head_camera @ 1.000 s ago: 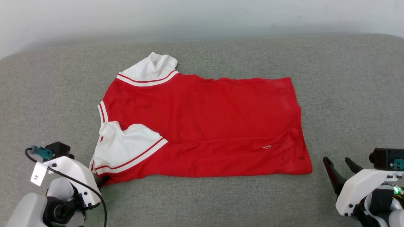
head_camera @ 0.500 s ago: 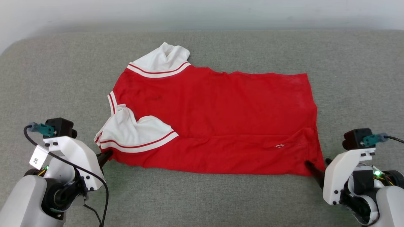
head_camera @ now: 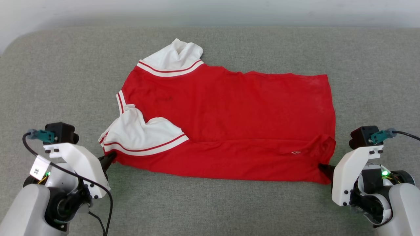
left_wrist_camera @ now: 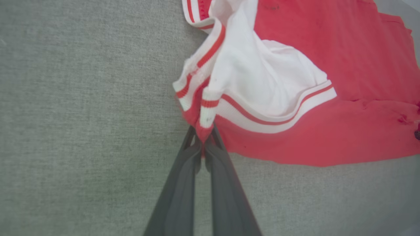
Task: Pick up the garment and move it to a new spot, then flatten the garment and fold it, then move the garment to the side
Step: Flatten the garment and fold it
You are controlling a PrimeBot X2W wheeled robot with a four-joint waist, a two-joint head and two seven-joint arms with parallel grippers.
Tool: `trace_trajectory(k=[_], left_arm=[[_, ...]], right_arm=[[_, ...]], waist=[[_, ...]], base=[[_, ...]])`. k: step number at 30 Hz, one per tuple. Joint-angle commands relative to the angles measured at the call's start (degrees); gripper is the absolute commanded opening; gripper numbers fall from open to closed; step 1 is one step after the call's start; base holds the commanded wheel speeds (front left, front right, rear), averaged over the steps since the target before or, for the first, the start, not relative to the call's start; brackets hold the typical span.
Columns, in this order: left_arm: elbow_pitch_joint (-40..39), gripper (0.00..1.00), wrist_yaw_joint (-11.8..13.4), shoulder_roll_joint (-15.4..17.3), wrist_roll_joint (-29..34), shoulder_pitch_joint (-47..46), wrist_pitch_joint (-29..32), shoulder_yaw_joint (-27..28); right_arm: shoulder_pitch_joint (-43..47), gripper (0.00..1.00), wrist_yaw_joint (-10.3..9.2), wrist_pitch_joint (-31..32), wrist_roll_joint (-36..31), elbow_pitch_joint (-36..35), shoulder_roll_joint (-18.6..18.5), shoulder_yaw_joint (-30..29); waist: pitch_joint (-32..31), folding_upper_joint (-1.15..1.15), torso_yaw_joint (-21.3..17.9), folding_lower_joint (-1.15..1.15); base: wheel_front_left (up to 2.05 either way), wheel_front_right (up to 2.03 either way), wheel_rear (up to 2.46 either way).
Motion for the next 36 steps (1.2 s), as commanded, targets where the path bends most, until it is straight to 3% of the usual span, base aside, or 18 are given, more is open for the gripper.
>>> trace_trajectory(k=[1,11,25,32,33,34,35,36], left_arm=[[-0.24,0.0,-0.02,0.17,0.89,1.13,-1.32,0.2],[-1.3,0.0,-0.27,-0.75,1.05,5.86,-4.73,-0.29],[-7.02,0.0,5.64,-0.52,-0.53,23.28,-4.68,1.37],[-4.88,0.0,5.89,-3.08,-1.72,25.71,-4.91,-0.16],[-4.16,0.0,5.75,-3.5,-1.83,25.45,-5.14,-0.35],[-3.33,0.0,5.52,-3.81,-1.74,25.05,-5.64,-0.31],[-2.53,0.0,5.27,-4.3,-1.92,24.57,-6.17,-0.27],[-1.84,0.25,4.99,-4.63,-2.16,24.36,-6.26,-0.55]], right_arm=[[0.61,0.0,-0.02,-0.03,0.33,0.93,-0.1,0.47],[4.52,0.0,-0.03,-1.35,0.44,-1.22,-1.53,-0.82],[19.25,0.0,-0.03,-0.4,1.07,-8.06,-0.73,-3.8],[24.75,0.0,-0.03,-1.08,1.13,-8.98,2.15,-6.52],[25.47,0.14,-0.03,-1.49,1.01,-8.96,2.46,-6.91],[26.08,0.45,-0.03,-2.06,1.02,-8.84,2.8,-7.1],[26.3,1.0,-0.03,-3.19,1.04,-9.11,2.99,-6.98],[26.39,1.0,-0.03,-4.7,1.24,-9.54,3.25,-7.03]], waist=[[-1.04,0.0,-0.31,0.0],[-7.63,0.0,0.56,0.0],[-14.77,0.0,1.44,0.0],[-14.66,0.0,1.25,0.0],[-14.6,0.0,1.25,0.0],[-14.5,0.0,1.11,0.0],[-14.38,0.0,1.01,0.0],[-14.24,0.0,0.87,0.0]], base=[[0.0,0.0,0.0],[0.0,0.0,0.0],[0.0,0.0,0.0],[0.0,0.0,0.0],[0.0,0.0,0.0],[0.0,0.0,0.0],[0.0,0.0,0.0],[0.0,0.0,0.0]])
